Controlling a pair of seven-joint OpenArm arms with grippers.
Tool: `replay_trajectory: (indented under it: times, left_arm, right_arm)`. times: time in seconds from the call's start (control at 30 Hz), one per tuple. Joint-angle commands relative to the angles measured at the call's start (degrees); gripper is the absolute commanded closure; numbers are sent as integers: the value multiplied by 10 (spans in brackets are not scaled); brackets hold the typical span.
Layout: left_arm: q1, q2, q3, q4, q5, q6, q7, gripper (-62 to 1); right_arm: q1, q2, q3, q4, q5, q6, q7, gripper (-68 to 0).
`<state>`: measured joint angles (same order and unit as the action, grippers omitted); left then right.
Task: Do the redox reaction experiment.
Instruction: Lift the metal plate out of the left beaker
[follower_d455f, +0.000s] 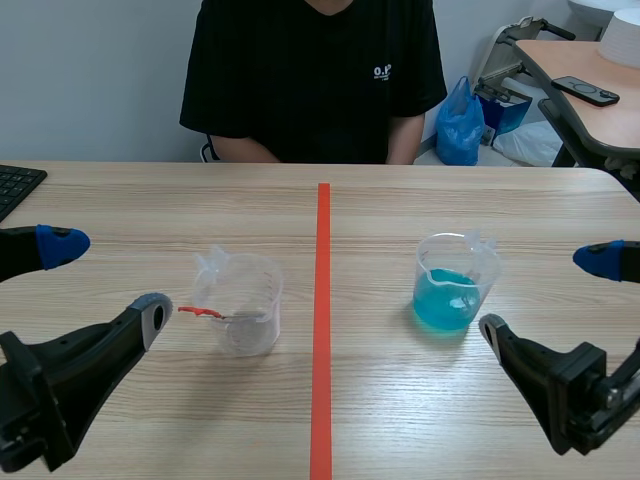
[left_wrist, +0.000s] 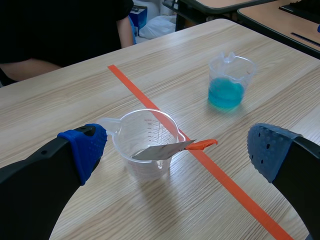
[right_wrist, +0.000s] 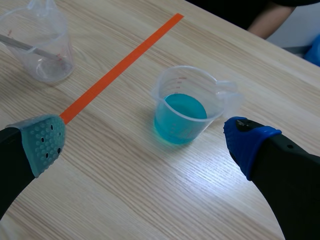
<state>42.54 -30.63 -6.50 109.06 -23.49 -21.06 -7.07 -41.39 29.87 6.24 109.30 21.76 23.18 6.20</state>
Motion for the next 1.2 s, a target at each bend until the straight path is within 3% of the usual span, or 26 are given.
replay_trajectory:
  times: [0.0,0.13,0.3,0.4,0.5,0.87,1.03,1.17]
  left_arm:
    - [1,1,-4,14,12,4,-4,-594]
    - [1,4,-9,14,39,7,12,-579]
    - [2,16,-31,14,52,10,29,-385]
    - [2,23,-45,14,57,10,43,-308]
    - [3,34,-57,14,92,9,57,-244]
    - [7,97,-103,-13,231,2,82,-46]
    - [15,101,-111,-40,277,-2,64,-32]
    - [16,101,-123,-90,292,-1,28,-32]
  right_arm:
    - [18,3,-2,9,-7,9,9,-679]
    - [35,3,-22,9,-34,20,11,-679]
    - [61,3,-63,9,-60,22,13,-679]
    - [79,3,-91,9,-78,26,18,-679]
    - [100,3,-124,9,-98,41,19,-679]
    - [139,3,-215,9,-167,47,60,-679]
    - [139,3,-230,9,-210,47,86,-679]
    - [148,3,-244,9,-245,47,94,-679]
